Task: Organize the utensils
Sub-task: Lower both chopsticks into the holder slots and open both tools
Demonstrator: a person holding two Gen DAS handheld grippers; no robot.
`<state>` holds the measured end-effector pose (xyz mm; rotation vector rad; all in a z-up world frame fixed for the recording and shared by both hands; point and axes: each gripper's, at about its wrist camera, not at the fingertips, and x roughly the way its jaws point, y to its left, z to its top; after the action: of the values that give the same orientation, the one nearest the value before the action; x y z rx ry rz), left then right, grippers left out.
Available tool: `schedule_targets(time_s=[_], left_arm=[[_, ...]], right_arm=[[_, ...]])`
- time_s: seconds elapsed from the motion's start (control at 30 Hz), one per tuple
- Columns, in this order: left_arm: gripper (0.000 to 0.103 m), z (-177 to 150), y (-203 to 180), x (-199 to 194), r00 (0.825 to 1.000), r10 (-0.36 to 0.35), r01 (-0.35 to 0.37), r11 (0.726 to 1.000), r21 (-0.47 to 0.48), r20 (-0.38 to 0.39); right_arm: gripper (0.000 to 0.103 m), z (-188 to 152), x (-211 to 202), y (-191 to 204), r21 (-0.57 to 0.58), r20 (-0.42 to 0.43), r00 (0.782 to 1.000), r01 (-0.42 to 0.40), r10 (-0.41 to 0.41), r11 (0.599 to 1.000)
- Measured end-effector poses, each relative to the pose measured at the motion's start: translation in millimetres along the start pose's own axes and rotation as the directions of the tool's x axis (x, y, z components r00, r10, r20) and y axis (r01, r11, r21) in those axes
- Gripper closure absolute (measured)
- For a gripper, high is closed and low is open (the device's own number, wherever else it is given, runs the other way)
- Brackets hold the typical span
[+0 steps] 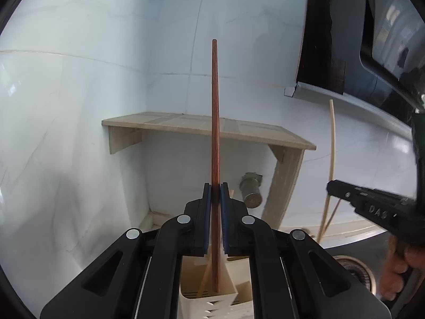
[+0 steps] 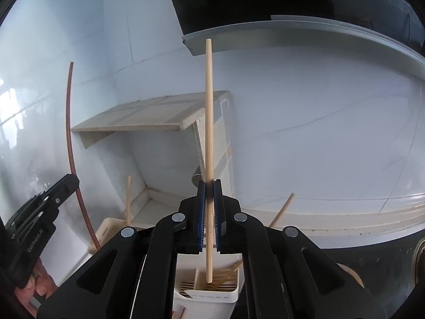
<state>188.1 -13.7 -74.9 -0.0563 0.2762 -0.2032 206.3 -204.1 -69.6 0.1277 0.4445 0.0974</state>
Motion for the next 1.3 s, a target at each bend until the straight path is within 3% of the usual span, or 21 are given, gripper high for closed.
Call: schedule_targets(time_s=[0.4,1.23,1.3], left_arm=[[0.096,-36,0,4,0.999,0.032,-0.032,0.999,0.007,0.04],[0.096,-39,3,-2,0.998,0.051,-0.051,0.999,-0.005,0.048],[0.089,-38,4,-4,0.997,0.052,-0.052,0.999,-0.008,0.05]], right_arm=[[0.096,-16,14,-1,-0.014,0.001,1.0,0.017,-0.017,1.0],[0.096,-30,13,-9,-0.014,0.038,0.999,-0.027,0.028,1.0],[0.096,-30,12,-9,-0.009,0.038,0.999,-0.031,0.031,0.999]])
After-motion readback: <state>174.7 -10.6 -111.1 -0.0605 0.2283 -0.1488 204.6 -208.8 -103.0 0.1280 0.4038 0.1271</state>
